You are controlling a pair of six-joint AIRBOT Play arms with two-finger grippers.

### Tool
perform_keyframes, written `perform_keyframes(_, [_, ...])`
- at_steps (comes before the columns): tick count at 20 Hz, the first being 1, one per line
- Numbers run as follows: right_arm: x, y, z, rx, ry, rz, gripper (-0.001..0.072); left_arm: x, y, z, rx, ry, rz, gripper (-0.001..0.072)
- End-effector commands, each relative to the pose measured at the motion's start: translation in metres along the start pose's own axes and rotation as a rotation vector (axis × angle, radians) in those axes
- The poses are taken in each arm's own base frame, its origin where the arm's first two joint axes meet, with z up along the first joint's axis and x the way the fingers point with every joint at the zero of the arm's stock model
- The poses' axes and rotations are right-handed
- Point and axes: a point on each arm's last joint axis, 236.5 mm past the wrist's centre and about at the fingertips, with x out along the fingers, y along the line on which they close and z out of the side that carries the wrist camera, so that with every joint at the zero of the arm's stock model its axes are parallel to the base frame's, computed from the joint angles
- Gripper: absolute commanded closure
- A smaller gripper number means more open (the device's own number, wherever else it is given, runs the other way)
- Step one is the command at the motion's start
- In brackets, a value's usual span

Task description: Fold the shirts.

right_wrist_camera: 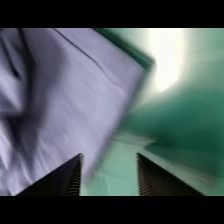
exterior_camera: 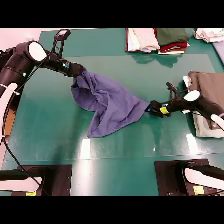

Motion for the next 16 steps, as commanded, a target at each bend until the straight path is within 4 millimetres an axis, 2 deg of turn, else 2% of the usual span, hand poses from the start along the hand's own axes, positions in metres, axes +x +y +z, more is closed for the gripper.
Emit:
perform_keyframes(1, [0.022, 0.011, 0.03, -0.031, -0.02, -0.006, 0.034, -0.001, 0.002, -0.005, 0.013, 0.023, 0.008, 0.0682])
perform_keyframes(3, [0.026, 0.021, 0.043, -0.074, -0.026, -0.001, 0.0529, -0.001, 0.002, -0.005, 0.013, 0.024, 0.008, 0.0682])
perform_keyframes(4, [0.024, 0.025, 0.05, -0.094, -0.037, 0.003, 0.0647, -0.001, 0.002, -0.005, 0.013, 0.023, 0.009, 0.0681])
perform_keyframes(5, [0.02, 0.032, 0.058, -0.123, -0.054, 0.011, 0.0697, -0.003, 0.003, -0.004, 0.015, 0.019, 0.011, 0.0681])
perform_keyframes(7, [-0.005, 0.05, 0.08, -0.187, -0.126, 0.027, 0.0697, -0.022, 0.01, 0.005, 0.034, -0.023, 0.049, 0.0682])
perform_keyframes(9, [-0.062, 0.072, 0.111, -0.297, -0.257, 0.004, 0.0697, -0.066, 0.02, 0.028, 0.068, -0.12, 0.114, 0.0682])
perform_keyframes(10, [-0.098, 0.085, 0.126, -0.351, -0.334, -0.008, 0.0697, -0.095, 0.022, 0.041, 0.077, -0.185, 0.137, 0.0682])
perform_keyframes(12, [-0.19, 0.119, 0.144, -0.447, -0.506, -0.014, 0.0697, -0.167, 0.016, 0.066, 0.097, -0.339, 0.164, 0.0681])
perform_keyframes(14, [-0.278, 0.153, 0.141, -0.523, -0.668, -0.003, 0.0697, -0.244, -0.002, 0.079, 0.129, -0.502, 0.176, 0.0682])
perform_keyframes(16, [-0.361, 0.183, 0.121, -0.596, -0.829, -0.004, 0.0697, -0.319, -0.025, 0.079, 0.161, -0.653, 0.175, 0.0682])
